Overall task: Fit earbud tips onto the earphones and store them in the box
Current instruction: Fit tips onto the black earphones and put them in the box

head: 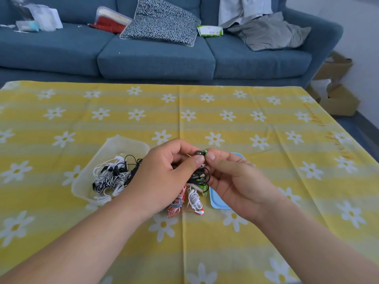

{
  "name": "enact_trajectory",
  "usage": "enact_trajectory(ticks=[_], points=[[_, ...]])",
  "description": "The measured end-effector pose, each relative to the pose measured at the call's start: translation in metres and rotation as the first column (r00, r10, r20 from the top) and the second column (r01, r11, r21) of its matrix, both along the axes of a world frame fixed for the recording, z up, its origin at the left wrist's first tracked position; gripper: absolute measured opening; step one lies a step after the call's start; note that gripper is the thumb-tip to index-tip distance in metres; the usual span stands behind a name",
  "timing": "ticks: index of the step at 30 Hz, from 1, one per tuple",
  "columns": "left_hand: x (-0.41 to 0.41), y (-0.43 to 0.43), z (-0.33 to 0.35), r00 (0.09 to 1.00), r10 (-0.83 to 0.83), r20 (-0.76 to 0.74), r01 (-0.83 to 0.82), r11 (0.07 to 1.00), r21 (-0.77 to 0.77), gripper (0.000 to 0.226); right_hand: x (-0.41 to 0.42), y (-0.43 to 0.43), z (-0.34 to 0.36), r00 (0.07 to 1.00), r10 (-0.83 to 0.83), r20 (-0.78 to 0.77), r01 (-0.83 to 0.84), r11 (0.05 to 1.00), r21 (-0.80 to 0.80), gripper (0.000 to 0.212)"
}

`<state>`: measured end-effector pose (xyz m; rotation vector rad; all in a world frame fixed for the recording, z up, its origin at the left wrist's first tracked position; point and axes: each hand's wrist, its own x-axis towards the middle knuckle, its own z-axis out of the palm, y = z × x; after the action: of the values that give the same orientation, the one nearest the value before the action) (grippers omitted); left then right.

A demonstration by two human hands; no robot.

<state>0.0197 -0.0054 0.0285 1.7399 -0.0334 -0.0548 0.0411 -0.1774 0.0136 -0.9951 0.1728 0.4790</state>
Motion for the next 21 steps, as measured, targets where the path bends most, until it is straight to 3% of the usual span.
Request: enact_trajectory(ticks=[4, 9, 13, 21], points=[[-0.001, -0.003, 0.000, 1.000, -0.008, 0.029, 0.007, 1.000, 0.026, 0.007, -0.002, -0.002, 0.001, 0.999, -0.026, 0.039, 0.026, 1.000, -0.003, 0.020], [0.000, -0.008, -0.001, 0.997, -0.002, 0.075, 0.000, 1.000, 0.029, 0.006, -0.005, -0.004, 0.001, 0.991, -0.063, 0.120, 0.070, 0.996, -0.050, 0.033], [-0.001, -0.012, 0.001, 0.993, 0.006, 0.115, -0.012, 0.999, 0.048, 0.006, -0.007, -0.006, 0.003, 0.984, -0.087, 0.157, 0.097, 0.994, -0.058, 0.017], [-0.003, -0.013, 0.001, 0.990, 0.018, 0.140, -0.024, 0.999, 0.039, 0.006, -0.011, -0.006, 0.008, 0.980, -0.085, 0.181, 0.103, 0.991, -0.089, 0.015]])
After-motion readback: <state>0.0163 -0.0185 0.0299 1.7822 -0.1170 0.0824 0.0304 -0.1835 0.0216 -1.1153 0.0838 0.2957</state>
